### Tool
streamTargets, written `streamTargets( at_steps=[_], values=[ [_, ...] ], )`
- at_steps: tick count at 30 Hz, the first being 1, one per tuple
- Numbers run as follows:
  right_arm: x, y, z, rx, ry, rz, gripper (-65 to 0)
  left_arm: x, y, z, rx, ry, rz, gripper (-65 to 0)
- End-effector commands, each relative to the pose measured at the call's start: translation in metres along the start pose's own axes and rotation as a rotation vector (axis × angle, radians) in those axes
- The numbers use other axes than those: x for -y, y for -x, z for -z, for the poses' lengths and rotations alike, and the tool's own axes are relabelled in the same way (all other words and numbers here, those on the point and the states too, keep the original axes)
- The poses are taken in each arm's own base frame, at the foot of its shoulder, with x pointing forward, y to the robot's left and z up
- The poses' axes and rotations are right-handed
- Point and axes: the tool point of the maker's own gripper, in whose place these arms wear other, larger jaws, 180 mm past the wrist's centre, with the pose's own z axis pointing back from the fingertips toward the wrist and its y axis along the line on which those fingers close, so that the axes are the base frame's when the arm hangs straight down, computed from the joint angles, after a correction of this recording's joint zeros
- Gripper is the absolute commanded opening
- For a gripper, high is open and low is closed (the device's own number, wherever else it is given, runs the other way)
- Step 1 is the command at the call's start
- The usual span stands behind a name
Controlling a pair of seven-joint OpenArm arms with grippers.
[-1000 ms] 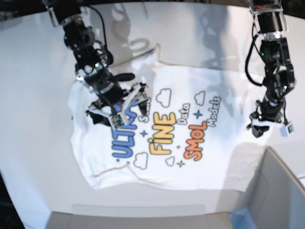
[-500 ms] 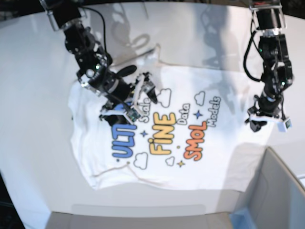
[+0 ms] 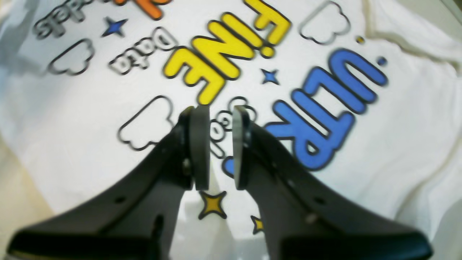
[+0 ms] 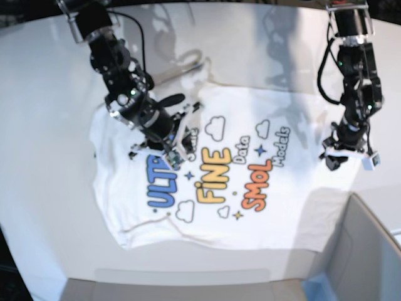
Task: Layout the t-shirt on the table in an organized manner, then fold the t-shirt properly
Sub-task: 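Release the shirt and smooth the sleeve area with the right gripper, then move the right gripper to the shirt's sleeve edge and grasp it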
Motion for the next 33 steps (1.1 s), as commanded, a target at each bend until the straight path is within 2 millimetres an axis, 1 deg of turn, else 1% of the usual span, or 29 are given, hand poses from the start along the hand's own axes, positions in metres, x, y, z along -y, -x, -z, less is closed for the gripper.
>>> streamTargets(
  at_steps=[1,4,7,9,11,14,15,17,19,22,25,27,29,32,33],
  values=[
    [0.002,-0.021,-0.002,0.068,0.013,0.028,-56.5,0.005,-0.02,-0.003,0.057,0.015,0.018,-45.3],
    [0.003,-0.02,-0.002,0.073,0.045,0.109,-56.5,0.005,-0.02,-0.003,0.057,0.015,0.018,-45.1],
    [-0.009,-0.015,-0.002,0.067,-0.034,0.196,-56.5,0.005,-0.02,-0.003,0.055,0.015,0.018,-45.1],
    [-0.007,-0.01,-0.005,0.063,-0.052,0.272,-56.5,0.005,-0.02,-0.003,0.055,0.015,0.018,-45.2],
    [0.001,-0.002,-0.009,0.049,-0.052,0.341,-56.5,0.004,-0.016,-0.005,0.049,0.015,0.023,-45.2],
    [0.018,0.0,-0.038,0.06,-0.048,0.467,-56.5,0.013,-0.01,-0.019,0.034,0.037,0.06,-45.1],
    [0.021,0.001,-0.049,0.074,-0.054,0.523,-56.5,0.019,-0.008,-0.025,0.028,0.051,0.076,-45.1],
    [0.027,0.001,-0.063,0.112,-0.049,0.613,-56.5,0.028,-0.003,-0.036,0.009,0.075,0.1,-45.1],
    [0.033,0.01,-0.076,0.128,-0.026,0.661,-56.5,0.036,0.001,-0.046,-0.005,0.097,0.123,-45.1],
    [0.037,0.025,-0.092,0.123,-0.003,0.719,-55.7,0.038,0.012,-0.054,-0.036,0.103,0.137,-45.1],
    [0.031,0.045,-0.101,0.095,-0.012,0.789,-49.6,0.036,0.015,-0.055,-0.045,0.097,0.139,-45.1],
    [0.028,0.061,-0.107,0.069,-0.011,0.839,-46.1,0.031,0.023,-0.056,-0.063,0.089,0.139,-45.1],
    [0.019,0.073,-0.113,0.044,-0.029,0.89,-44.7,0.028,0.029,-0.057,-0.078,0.083,0.139,-45.0],
    [0.006,0.089,-0.119,0.009,-0.051,0.95,-44.6,0.027,0.03,-0.058,-0.081,0.081,0.139,-45.0],
    [0.006,0.094,-0.122,0.004,-0.042,0.972,-44.6,0.027,0.03,-0.058,-0.081,0.081,0.139,-45.0]
  ],
)
